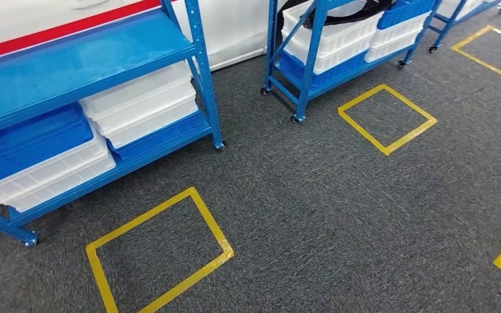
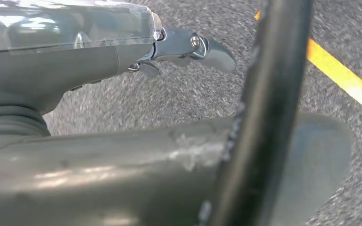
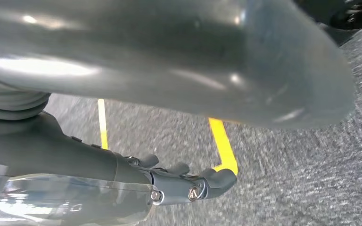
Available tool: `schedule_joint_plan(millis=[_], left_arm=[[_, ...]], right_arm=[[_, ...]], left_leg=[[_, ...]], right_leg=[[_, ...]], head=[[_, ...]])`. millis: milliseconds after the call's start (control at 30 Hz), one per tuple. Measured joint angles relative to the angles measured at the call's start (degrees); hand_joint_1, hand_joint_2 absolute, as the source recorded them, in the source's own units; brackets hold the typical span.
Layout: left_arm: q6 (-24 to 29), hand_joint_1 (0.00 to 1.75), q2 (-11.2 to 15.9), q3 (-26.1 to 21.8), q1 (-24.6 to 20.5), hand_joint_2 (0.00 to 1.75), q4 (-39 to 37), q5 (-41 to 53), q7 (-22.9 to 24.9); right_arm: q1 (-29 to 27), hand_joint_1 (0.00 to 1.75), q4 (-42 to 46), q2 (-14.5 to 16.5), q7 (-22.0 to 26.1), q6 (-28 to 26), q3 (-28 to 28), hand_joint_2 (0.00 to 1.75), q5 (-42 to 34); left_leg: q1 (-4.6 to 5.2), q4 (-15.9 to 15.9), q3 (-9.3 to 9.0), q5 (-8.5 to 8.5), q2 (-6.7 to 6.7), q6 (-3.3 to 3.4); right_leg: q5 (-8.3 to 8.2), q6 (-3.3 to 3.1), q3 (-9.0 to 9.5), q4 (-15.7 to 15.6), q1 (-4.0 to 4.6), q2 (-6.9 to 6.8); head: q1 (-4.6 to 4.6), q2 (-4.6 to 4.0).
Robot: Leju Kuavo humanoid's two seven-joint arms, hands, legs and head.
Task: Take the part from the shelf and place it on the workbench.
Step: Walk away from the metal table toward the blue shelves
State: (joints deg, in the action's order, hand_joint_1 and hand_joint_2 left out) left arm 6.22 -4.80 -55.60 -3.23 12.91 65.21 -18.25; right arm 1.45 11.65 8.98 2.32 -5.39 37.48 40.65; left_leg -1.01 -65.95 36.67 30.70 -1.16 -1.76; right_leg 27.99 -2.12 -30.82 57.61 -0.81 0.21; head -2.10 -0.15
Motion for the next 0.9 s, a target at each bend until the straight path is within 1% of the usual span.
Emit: schedule_joint_plan(millis=[33, 67, 100, 133, 167, 200, 233, 267, 300, 333, 367, 400, 433, 467, 500, 533, 567, 600, 633, 667, 700, 733, 767, 800, 833, 867, 900], left_arm=[[0.0, 0.00, 0.0, 0.0, -0.1, 0.00, 0.0, 0.0, -0.1], [-0.1, 0.00, 0.0, 0.0, -0.1, 0.00, 0.0, -0.1, -0.2], [-0.3, 0.00, 0.0, 0.0, 0.0, 0.00, 0.0, -0.1, -0.4], [-0.4, 0.00, 0.0, 0.0, 0.1, 0.00, 0.0, -0.2, -0.6], [-0.6, 0.00, 0.0, 0.0, 0.2, 0.00, 0.0, -0.3, -0.7], [-0.7, 0.00, 0.0, 0.0, 0.1, 0.00, 0.0, -0.3, -1.0], [-0.8, 0.00, 0.1, 0.0, 0.1, 0.00, 0.0, -0.4, -1.2], [-0.8, 0.00, 0.1, 0.0, 0.0, 0.00, 0.0, -0.4, -1.4], [-0.8, 0.00, 0.1, 0.0, 0.0, 0.00, 0.0, -0.4, -1.6], [-0.8, 0.00, 0.1, 0.0, 0.1, 0.00, 0.0, -0.4, -1.8], [-0.8, 0.00, 0.1, 0.0, 0.2, 0.00, 0.0, -0.4, -1.9], [-0.8, 0.00, 0.1, 0.0, 0.3, 0.00, 0.0, -0.4, -2.0], [-0.8, 0.00, 0.1, 0.0, 0.4, 0.00, 0.0, -0.4, -2.0], [-0.8, 0.00, 0.1, 0.0, 0.3, 0.00, 0.0, -0.4, -2.0], [-0.8, 0.00, 0.1, 0.0, 0.2, 0.00, 0.0, -0.4, -2.0], [-0.8, 0.00, 0.1, 0.0, 0.1, 0.00, 0.0, -0.4, -2.0], [-0.8, 0.00, 0.1, 0.0, 0.0, 0.00, 0.0, -0.4, -2.0], [-0.9, 0.00, 0.1, 0.0, 0.0, 0.00, 0.0, -0.4, -2.0], [-0.9, 0.00, 0.1, 0.0, 0.0, 0.00, 0.0, -0.4, -2.0], [-0.9, 0.00, 0.1, 0.0, 0.1, 0.00, 0.0, -0.3, -2.0], [-0.9, 0.00, 0.0, 0.0, 0.1, 0.00, 0.0, -0.2, -2.0], [-0.9, 0.00, 0.0, 0.0, 0.1, 0.00, 0.0, -0.1, -2.0], [-0.9, 0.00, 0.0, 0.0, 0.0, 0.00, 0.0, 0.0, -2.1], [-0.9, 0.00, 0.0, -0.1, -0.1, 0.00, 0.0, -0.1, -2.1], [-0.9, 0.00, 0.0, -0.2, -0.1, 0.00, 0.0, -0.3, -2.1], [-1.0, 0.00, 0.0, -0.4, 0.0, 0.00, 0.0, -0.6, -2.0], [-1.0, 0.00, -0.1, -0.7, 0.1, 0.00, 0.0, -0.9, -2.0]], right_arm=[[-0.1, 0.00, 0.0, 0.0, 0.0, 0.0, 0.0, 0.00, 0.0], [-0.1, 0.00, 0.0, 0.0, 0.0, 0.0, 0.0, 0.00, 0.0], [-0.1, 0.00, 0.0, 0.0, 0.0, 0.1, 0.0, 0.00, 0.0], [-0.1, 0.00, 0.0, 0.0, 0.0, 0.1, 0.0, 0.00, 0.0], [0.0, 0.00, 0.0, 0.0, 0.0, 0.1, 0.0, 0.00, 0.0], [0.0, 0.00, 0.0, 0.0, 0.0, 0.1, 0.0, 0.00, 0.0], [0.0, 0.00, 0.0, 0.0, 0.0, 0.1, 0.0, 0.00, 0.0], [0.1, 0.00, 0.0, 0.1, 0.0, 0.1, 0.0, 0.00, 0.0], [0.1, 0.00, 0.0, 0.1, 0.0, 0.1, 0.0, 0.00, 0.0], [0.2, 0.00, 0.0, 0.1, 0.0, 0.1, 0.1, 0.00, 0.0], [0.3, 0.00, 0.0, 0.1, 0.0, 0.0, 0.1, 0.00, 0.0], [0.4, 0.00, 0.0, 0.1, 0.0, 0.0, 0.1, 0.00, 0.0], [0.4, 0.00, 0.0, 0.1, 0.0, 0.0, 0.1, 0.00, 0.0], [0.4, 0.00, 0.0, 0.1, -0.1, 0.0, 0.1, 0.00, 0.0], [0.3, 0.00, 0.0, 0.1, -0.1, 0.0, 0.1, 0.00, 0.0], [0.2, 0.00, 0.0, 0.1, -0.1, 0.0, 0.2, 0.00, 0.0], [0.1, 0.00, 0.0, 0.1, -0.1, 0.0, 0.2, 0.00, 0.1], [0.1, 0.00, 0.0, 0.1, -0.1, 0.0, 0.2, 0.00, 0.1], [0.0, 0.00, 0.0, 0.1, -0.1, 0.0, 0.2, 0.00, 0.2], [0.0, 0.00, 0.0, 0.1, -0.1, 0.0, 0.2, 0.00, 0.2], [0.0, 0.00, 0.0, 0.1, -0.1, 0.0, 0.2, 0.00, 0.3], [-0.1, 0.00, 0.0, 0.1, -0.1, 0.0, 0.2, 0.00, 0.3], [-0.2, 0.00, 0.0, 0.1, -0.1, 0.0, 0.3, 0.00, 0.4], [-0.3, 0.00, 0.0, 0.1, -0.1, 0.0, 0.4, 0.00, 0.4], [-0.2, 0.00, 0.0, 0.1, -0.1, 0.0, 0.4, 0.00, 0.5], [-0.1, 0.00, 0.0, 0.1, -0.1, 0.0, 0.5, 0.00, 0.5], [0.0, 0.00, 0.0, 0.1, -0.1, 0.0, 0.5, 0.00, 0.6]], left_leg=[[-0.03, -3.8, 1.62, 1.77, 0.44, -0.12], [-0.07, -6.5, 2.67, 2.74, 0.59, -0.24], [-0.09, -7.7, 2.89, 2.78, 0.69, -0.34], [-0.10, -6.3, 1.87, 1.70, 0.88, -0.38], [-0.09, -3.1, -0.11, -0.04, 1.31, -0.33], [-0.02, 1.0, -2.37, -1.49, 2.35, -0.17], [0.19, 4.6, -4.34, -2.65, 3.48, 0.12], [0.42, 6.9, -5.48, -3.18, 4.28, 0.48], [0.66, 7.9, -5.82, -3.15, 4.72, 0.82], [0.85, 8.0, -5.72, -3.23, 4.36, 1.17], [0.77, 8.2, -5.74, -3.42, 3.72, 1.53], [0.63, 8.4, -5.85, -3.67, 3.19, 1.86], [0.45, 8.7, -5.94, -3.96, 2.63, 2.20], [0.25, 9.0, -5.98, -4.27, 2.07, 2.56], [0.20, 9.1, -5.84, -4.47, 1.54, 2.78], [0.20, 9.0, -5.63, -4.59, 0.93, 2.95], [0.21, 9.0, -5.48, -4.69, 0.26, 3.03], [0.21, 8.9, -5.39, -4.74, -0.45, 3.01], [0.19, 8.9, -5.36, -4.78, -1.22, 2.94], [0.15, 8.8, -5.37, -4.78, -2.01, 2.84], [0.08, 8.6, -5.31, -4.75, -2.79, 2.65], [0.11, 8.3, -5.12, -4.68, -3.51, 2.33], [0.09, 8.1, -4.84, -4.69, -4.23, 1.92], [0.05, 7.9, -4.52, -4.75, -4.85, 1.48], [-0.01, 7.9, -4.27, -4.90, -5.49, 1.03], [-0.17, 8.1, -4.05, -5.09, -6.19, 0.60], [-0.26, 7.9, -3.88, -5.03, -6.06, 0.28]], right_leg=[[0.05, -0.12, -0.07, 0.0, 0.16, -0.96], [0.08, -0.18, -0.10, 0.1, 0.29, -1.86], [0.12, -0.22, -0.12, 0.1, 0.37, -2.65], [0.17, -0.21, -0.10, 0.2, 0.42, -3.41], [0.25, -0.15, -0.06, 0.2, 0.45, -4.14], [0.37, -0.03, -0.01, 0.4, 0.49, -4.83], [0.53, 0.19, 0.02, 0.6, 0.62, -5.53], [0.66, 0.42, 0.03, 0.8, 0.73, -6.11], [0.74, 0.68, 0.07, 0.9, 0.81, -6.61], [0.75, 0.96, 0.15, 0.8, 0.85, -7.06], [0.79, 1.26, 0.28, 0.8, 0.84, -7.41], [1.11, 1.63, 0.36, 1.0, 0.74, -6.77], [1.99, 1.95, 0.07, 1.9, 0.65, -5.54], [3.53, 2.22, -0.77, 4.0, 0.53, -3.92], [5.47, 2.41, -2.14, 7.1, 0.32, -2.15], [7.40, 2.51, -3.87, 10.8, 0.20, -1.22], [8.63, 2.62, -5.36, 14.0, 0.05, -0.80], [8.75, 2.72, -6.16, 15.6, -0.10, -0.61], [7.72, 2.79, -5.99, 15.2, -0.27, -0.52], [5.76, 2.82, -4.87, 12.7, -0.46, -0.23], [3.58, 2.82, -3.21, 9.0, -0.72, 0.91], [2.03, 2.80, -1.67, 5.5, -0.87, 2.40], [1.13, 2.77, -0.63, 3.0, -0.96, 3.66], [0.90, 2.72, -0.15, 1.7, -0.92, 4.56], [1.03, 2.58, -0.10, 1.5, -0.74, 4.45], [0.91, 2.31, -0.10, 1.4, -0.71, 3.77], [0.74, 1.94, 0.00, 1.2, -0.69, 3.03]], head=[[0.00, 0.00], [0.00, 0.00], [0.00, 0.00], [0.00, 0.00], [0.00, 0.00], [0.00, 0.00], [0.00, 0.00], [0.00, 0.00], [0.01, 0.00], [0.01, 0.00], [0.01, 0.00], [0.02, 0.00], [0.02, 0.00], [0.02, 0.00], [0.03, 0.00], [0.02, 0.00], [0.02, 0.00], [0.02, 0.00], [0.02, 0.00], [0.02, 0.00], [0.02, 0.00], [0.02, 0.00], [0.02, 0.00], [0.02, 0.00], [0.02, 0.00], [0.01, 0.00], [0.01, 0.00]])
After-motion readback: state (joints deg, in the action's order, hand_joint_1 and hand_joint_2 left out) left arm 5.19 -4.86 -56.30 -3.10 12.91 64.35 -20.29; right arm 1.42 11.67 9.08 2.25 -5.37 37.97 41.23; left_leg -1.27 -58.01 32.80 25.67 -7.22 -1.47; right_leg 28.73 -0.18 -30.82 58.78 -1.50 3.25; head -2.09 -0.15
